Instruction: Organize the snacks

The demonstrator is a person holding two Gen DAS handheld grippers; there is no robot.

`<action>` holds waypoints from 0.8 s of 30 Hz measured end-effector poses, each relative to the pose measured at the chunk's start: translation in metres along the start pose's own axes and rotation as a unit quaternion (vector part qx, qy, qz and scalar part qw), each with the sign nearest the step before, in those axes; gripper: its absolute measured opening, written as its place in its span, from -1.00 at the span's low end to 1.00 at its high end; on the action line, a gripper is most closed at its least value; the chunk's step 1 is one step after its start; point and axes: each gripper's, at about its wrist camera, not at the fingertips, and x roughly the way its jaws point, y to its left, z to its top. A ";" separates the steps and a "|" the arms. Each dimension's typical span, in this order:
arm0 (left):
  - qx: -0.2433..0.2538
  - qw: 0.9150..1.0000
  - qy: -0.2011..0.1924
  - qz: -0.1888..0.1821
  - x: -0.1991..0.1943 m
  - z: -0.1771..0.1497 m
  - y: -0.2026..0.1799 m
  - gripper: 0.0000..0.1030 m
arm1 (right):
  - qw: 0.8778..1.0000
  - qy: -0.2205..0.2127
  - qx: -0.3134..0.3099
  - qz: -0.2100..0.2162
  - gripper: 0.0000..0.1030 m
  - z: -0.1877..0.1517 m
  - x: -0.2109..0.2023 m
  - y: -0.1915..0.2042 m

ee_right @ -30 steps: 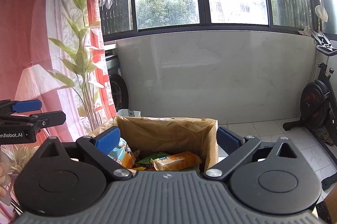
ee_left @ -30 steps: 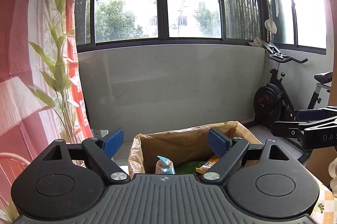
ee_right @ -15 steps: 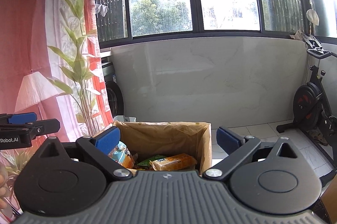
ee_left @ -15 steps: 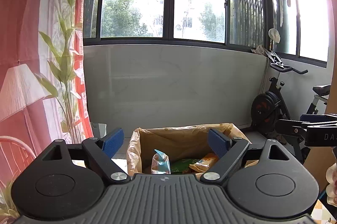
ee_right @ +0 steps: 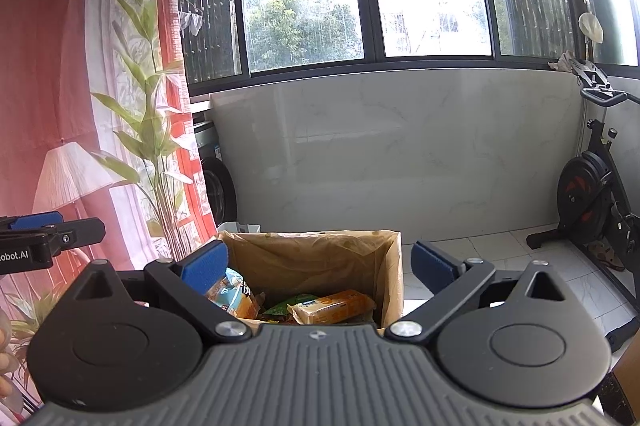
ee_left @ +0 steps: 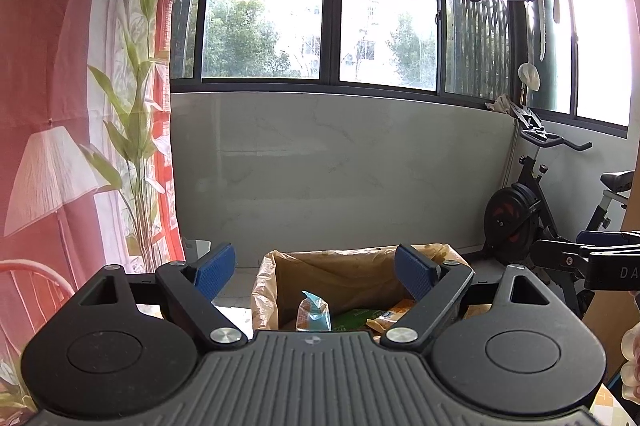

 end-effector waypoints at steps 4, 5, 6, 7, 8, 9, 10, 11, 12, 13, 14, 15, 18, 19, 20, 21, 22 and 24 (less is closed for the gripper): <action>-0.001 1.000 0.001 -0.001 -0.001 0.000 0.000 0.72 | 1.000 0.000 0.000 0.000 0.94 0.000 -0.001 0.000; -0.002 1.000 0.001 0.000 -0.001 0.000 0.000 0.72 | 1.000 0.000 0.000 0.001 0.94 0.000 -0.002 0.000; -0.003 1.000 0.001 -0.001 0.000 0.001 0.003 0.72 | 1.000 0.000 -0.001 0.001 0.94 0.000 -0.002 0.000; -0.004 1.000 0.001 0.000 0.000 0.001 0.004 0.72 | 1.000 -0.001 -0.001 0.001 0.94 0.000 -0.003 0.001; -0.005 1.000 0.001 0.000 -0.001 0.001 0.004 0.72 | 1.000 -0.001 -0.001 0.002 0.94 0.001 -0.002 0.001; -0.008 1.000 0.002 0.001 -0.001 0.001 0.005 0.72 | 1.000 -0.001 -0.001 0.001 0.94 0.001 -0.002 0.001; -0.011 1.000 0.002 0.001 -0.001 0.001 0.006 0.72 | 1.000 0.000 -0.001 0.002 0.94 0.001 -0.002 0.001; -0.012 1.000 0.003 0.002 -0.001 0.001 0.006 0.72 | 1.000 0.000 -0.002 0.002 0.94 0.001 -0.002 0.001; -0.013 1.000 0.004 0.003 -0.001 0.001 0.007 0.72 | 1.000 0.000 -0.002 0.001 0.94 0.001 -0.003 0.001; -0.013 1.000 0.004 0.005 -0.001 0.001 0.007 0.72 | 1.000 0.000 -0.002 0.002 0.94 0.001 -0.002 0.001; -0.013 1.000 0.005 0.006 -0.001 0.001 0.008 0.72 | 1.000 -0.001 -0.002 0.002 0.94 0.001 -0.003 0.001; -0.013 1.000 0.005 0.006 -0.001 0.001 0.008 0.72 | 1.000 -0.001 -0.003 0.002 0.94 0.001 -0.003 0.001; -0.013 1.000 0.005 0.006 -0.002 0.001 0.007 0.72 | 1.000 -0.001 -0.004 -0.001 0.94 -0.001 -0.004 0.002; -0.014 1.000 0.005 0.005 -0.003 0.001 0.007 0.72 | 1.000 -0.001 -0.005 -0.002 0.94 -0.001 -0.004 0.002; -0.014 1.000 0.005 0.005 -0.003 0.002 0.007 0.72 | 1.000 0.000 -0.005 -0.002 0.94 -0.001 -0.004 0.002; -0.015 1.000 0.005 0.005 -0.004 0.002 0.008 0.72 | 1.000 0.000 -0.005 -0.003 0.94 -0.001 -0.004 0.002; -0.016 1.000 0.005 0.004 -0.004 0.002 0.009 0.72 | 1.000 0.000 -0.006 -0.003 0.94 -0.002 -0.004 0.002; -0.017 1.000 0.004 0.005 -0.004 0.002 0.010 0.72 | 1.000 0.000 -0.006 -0.003 0.94 -0.002 -0.004 0.002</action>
